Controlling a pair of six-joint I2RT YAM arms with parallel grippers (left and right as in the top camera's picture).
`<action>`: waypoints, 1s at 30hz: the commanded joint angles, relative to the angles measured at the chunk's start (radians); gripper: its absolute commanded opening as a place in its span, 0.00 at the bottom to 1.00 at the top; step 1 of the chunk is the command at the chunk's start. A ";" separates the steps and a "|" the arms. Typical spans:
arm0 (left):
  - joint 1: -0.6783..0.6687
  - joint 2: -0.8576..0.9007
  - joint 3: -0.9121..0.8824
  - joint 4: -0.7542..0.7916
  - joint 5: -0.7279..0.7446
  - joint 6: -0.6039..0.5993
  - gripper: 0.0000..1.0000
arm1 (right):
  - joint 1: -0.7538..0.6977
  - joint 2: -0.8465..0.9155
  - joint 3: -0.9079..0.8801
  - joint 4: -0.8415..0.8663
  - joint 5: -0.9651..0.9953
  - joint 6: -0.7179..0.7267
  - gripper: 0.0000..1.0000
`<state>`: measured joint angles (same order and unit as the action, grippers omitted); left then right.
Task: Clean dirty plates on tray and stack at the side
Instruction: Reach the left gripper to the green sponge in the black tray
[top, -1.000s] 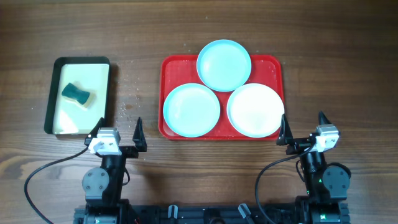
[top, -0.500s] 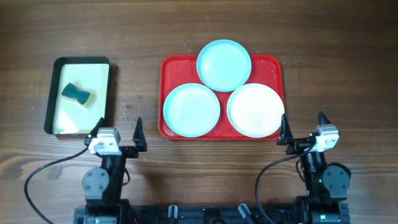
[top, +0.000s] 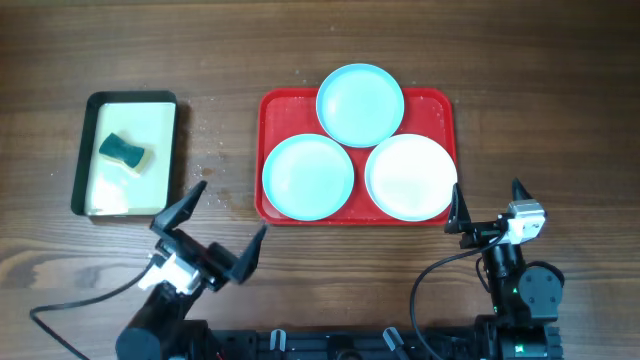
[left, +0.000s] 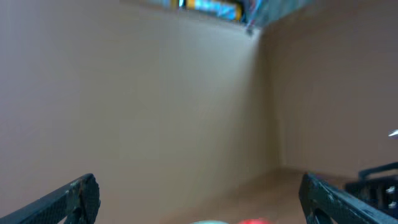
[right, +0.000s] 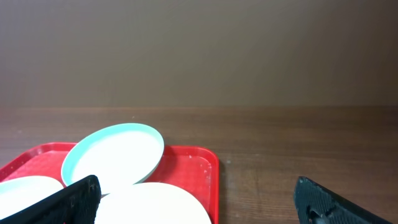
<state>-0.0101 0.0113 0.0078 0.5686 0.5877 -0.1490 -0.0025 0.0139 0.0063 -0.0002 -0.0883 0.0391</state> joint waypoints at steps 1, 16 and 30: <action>0.007 0.012 0.063 -0.041 -0.037 -0.011 1.00 | 0.005 -0.003 -0.001 0.003 0.003 -0.010 1.00; 0.051 1.273 1.503 -1.373 -0.456 -0.003 1.00 | 0.005 -0.003 -0.001 0.003 0.003 -0.011 1.00; 0.396 1.944 1.711 -1.599 -0.602 -0.383 1.00 | 0.005 -0.003 -0.001 0.003 0.003 -0.011 1.00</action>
<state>0.3511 1.8721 1.7065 -1.0260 -0.0029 -0.4824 -0.0025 0.0166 0.0063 -0.0006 -0.0883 0.0391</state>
